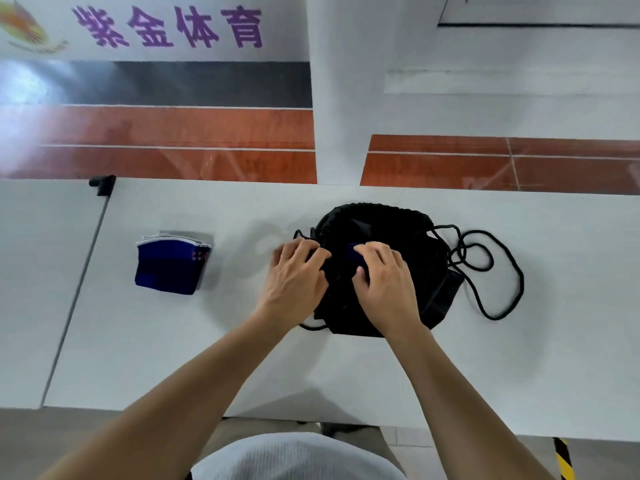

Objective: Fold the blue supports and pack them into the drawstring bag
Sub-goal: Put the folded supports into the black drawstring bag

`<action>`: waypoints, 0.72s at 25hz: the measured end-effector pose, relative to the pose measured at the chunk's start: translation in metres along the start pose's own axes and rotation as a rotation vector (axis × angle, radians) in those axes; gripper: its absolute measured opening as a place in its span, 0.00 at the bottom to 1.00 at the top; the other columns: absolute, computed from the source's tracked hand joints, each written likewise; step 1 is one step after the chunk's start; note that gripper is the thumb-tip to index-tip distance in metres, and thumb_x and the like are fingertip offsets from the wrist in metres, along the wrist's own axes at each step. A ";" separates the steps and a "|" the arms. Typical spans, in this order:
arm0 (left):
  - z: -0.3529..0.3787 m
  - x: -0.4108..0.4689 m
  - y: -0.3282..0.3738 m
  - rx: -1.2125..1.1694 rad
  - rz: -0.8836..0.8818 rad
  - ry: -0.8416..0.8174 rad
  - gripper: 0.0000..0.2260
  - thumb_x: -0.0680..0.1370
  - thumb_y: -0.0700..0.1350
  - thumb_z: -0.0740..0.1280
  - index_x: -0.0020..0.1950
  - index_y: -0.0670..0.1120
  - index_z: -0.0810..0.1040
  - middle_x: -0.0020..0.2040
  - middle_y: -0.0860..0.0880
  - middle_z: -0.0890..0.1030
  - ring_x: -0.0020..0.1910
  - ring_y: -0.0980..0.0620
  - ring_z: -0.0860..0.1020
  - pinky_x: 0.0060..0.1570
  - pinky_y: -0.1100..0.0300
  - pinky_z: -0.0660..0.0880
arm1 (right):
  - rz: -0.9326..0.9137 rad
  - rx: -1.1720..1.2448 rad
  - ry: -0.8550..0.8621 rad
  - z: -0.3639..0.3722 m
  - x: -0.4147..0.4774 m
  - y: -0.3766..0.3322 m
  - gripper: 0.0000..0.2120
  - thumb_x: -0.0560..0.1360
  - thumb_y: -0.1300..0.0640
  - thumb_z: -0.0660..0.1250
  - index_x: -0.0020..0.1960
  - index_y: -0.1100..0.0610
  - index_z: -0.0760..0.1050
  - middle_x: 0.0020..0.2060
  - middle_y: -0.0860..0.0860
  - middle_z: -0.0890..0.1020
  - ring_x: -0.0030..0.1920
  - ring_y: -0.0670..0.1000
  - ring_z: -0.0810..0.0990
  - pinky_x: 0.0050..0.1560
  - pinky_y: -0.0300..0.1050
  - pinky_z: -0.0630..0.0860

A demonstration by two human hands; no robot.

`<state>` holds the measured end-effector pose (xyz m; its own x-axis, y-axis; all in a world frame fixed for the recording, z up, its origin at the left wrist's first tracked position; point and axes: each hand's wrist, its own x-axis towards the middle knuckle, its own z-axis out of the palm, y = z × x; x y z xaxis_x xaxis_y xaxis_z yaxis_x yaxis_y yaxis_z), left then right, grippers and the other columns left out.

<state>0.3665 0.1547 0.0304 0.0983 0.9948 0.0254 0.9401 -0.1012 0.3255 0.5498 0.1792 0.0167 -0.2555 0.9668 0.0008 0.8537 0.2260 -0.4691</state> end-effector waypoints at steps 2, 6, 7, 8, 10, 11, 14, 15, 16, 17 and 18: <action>-0.016 -0.009 -0.019 -0.009 -0.027 0.015 0.14 0.76 0.45 0.67 0.61 0.48 0.79 0.61 0.49 0.78 0.64 0.45 0.73 0.64 0.49 0.67 | -0.009 -0.010 -0.001 0.003 0.002 -0.024 0.19 0.78 0.57 0.63 0.69 0.53 0.73 0.65 0.49 0.76 0.63 0.53 0.74 0.64 0.50 0.72; -0.047 -0.032 -0.070 -0.011 -0.061 0.033 0.14 0.75 0.44 0.69 0.61 0.49 0.79 0.59 0.49 0.78 0.62 0.44 0.74 0.62 0.48 0.68 | -0.017 -0.021 -0.007 0.020 0.004 -0.083 0.19 0.78 0.56 0.63 0.69 0.54 0.73 0.66 0.51 0.75 0.64 0.55 0.73 0.65 0.52 0.71; -0.053 -0.038 -0.083 -0.010 -0.074 0.030 0.14 0.75 0.44 0.69 0.61 0.49 0.79 0.59 0.49 0.79 0.62 0.44 0.74 0.62 0.48 0.67 | -0.018 -0.025 -0.014 0.027 0.005 -0.098 0.19 0.78 0.56 0.64 0.69 0.54 0.73 0.66 0.51 0.75 0.64 0.55 0.73 0.65 0.52 0.70; -0.059 -0.045 -0.098 -0.010 -0.087 0.029 0.14 0.75 0.44 0.69 0.61 0.49 0.79 0.60 0.49 0.79 0.62 0.44 0.74 0.63 0.47 0.67 | -0.019 -0.029 -0.017 0.034 0.005 -0.115 0.19 0.78 0.56 0.64 0.69 0.54 0.72 0.66 0.51 0.75 0.64 0.55 0.73 0.65 0.52 0.70; -0.067 -0.059 -0.128 -0.003 -0.096 0.021 0.14 0.75 0.44 0.69 0.61 0.49 0.79 0.60 0.49 0.79 0.62 0.44 0.74 0.64 0.47 0.67 | -0.012 -0.028 -0.029 0.049 0.005 -0.145 0.20 0.78 0.55 0.64 0.69 0.54 0.72 0.67 0.52 0.74 0.65 0.55 0.73 0.66 0.52 0.70; -0.071 -0.065 -0.143 0.002 -0.100 0.020 0.14 0.75 0.44 0.69 0.61 0.49 0.79 0.60 0.49 0.79 0.62 0.44 0.75 0.64 0.48 0.66 | -0.009 -0.022 -0.031 0.057 0.005 -0.160 0.20 0.78 0.55 0.64 0.70 0.54 0.72 0.66 0.52 0.74 0.65 0.55 0.73 0.65 0.52 0.70; -0.075 -0.083 -0.189 0.009 -0.134 0.011 0.16 0.74 0.44 0.69 0.62 0.47 0.78 0.59 0.48 0.79 0.61 0.43 0.75 0.63 0.48 0.67 | -0.010 0.008 -0.047 0.081 0.006 -0.196 0.20 0.78 0.56 0.64 0.70 0.53 0.72 0.64 0.51 0.75 0.62 0.55 0.74 0.64 0.51 0.71; -0.076 -0.088 -0.201 0.012 -0.155 -0.003 0.17 0.74 0.44 0.69 0.64 0.47 0.77 0.60 0.48 0.79 0.61 0.42 0.75 0.63 0.48 0.67 | -0.010 0.013 -0.068 0.089 0.006 -0.206 0.20 0.78 0.56 0.64 0.70 0.54 0.72 0.63 0.51 0.75 0.62 0.55 0.75 0.64 0.51 0.71; -0.077 -0.093 -0.213 0.007 -0.184 -0.021 0.19 0.75 0.45 0.68 0.66 0.47 0.76 0.61 0.47 0.78 0.61 0.41 0.75 0.63 0.48 0.66 | -0.010 0.016 -0.092 0.096 0.006 -0.215 0.20 0.78 0.56 0.64 0.70 0.54 0.72 0.63 0.51 0.76 0.62 0.56 0.75 0.64 0.51 0.70; -0.077 -0.097 -0.223 -0.005 -0.221 -0.047 0.21 0.76 0.45 0.68 0.69 0.47 0.73 0.64 0.47 0.77 0.63 0.41 0.74 0.64 0.48 0.65 | -0.006 0.022 -0.112 0.104 0.007 -0.223 0.20 0.78 0.56 0.64 0.70 0.55 0.72 0.62 0.52 0.76 0.61 0.56 0.75 0.64 0.51 0.70; -0.076 -0.099 -0.235 -0.020 -0.270 -0.078 0.24 0.77 0.45 0.67 0.73 0.47 0.70 0.68 0.46 0.74 0.66 0.41 0.72 0.66 0.49 0.64 | 0.001 0.028 -0.133 0.112 0.009 -0.230 0.21 0.78 0.57 0.63 0.71 0.55 0.72 0.63 0.52 0.76 0.61 0.56 0.75 0.64 0.50 0.70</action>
<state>0.1112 0.0806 0.0228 -0.1295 0.9821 -0.1371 0.9292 0.1685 0.3288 0.3001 0.1221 0.0257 -0.3142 0.9422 -0.1163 0.8414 0.2197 -0.4938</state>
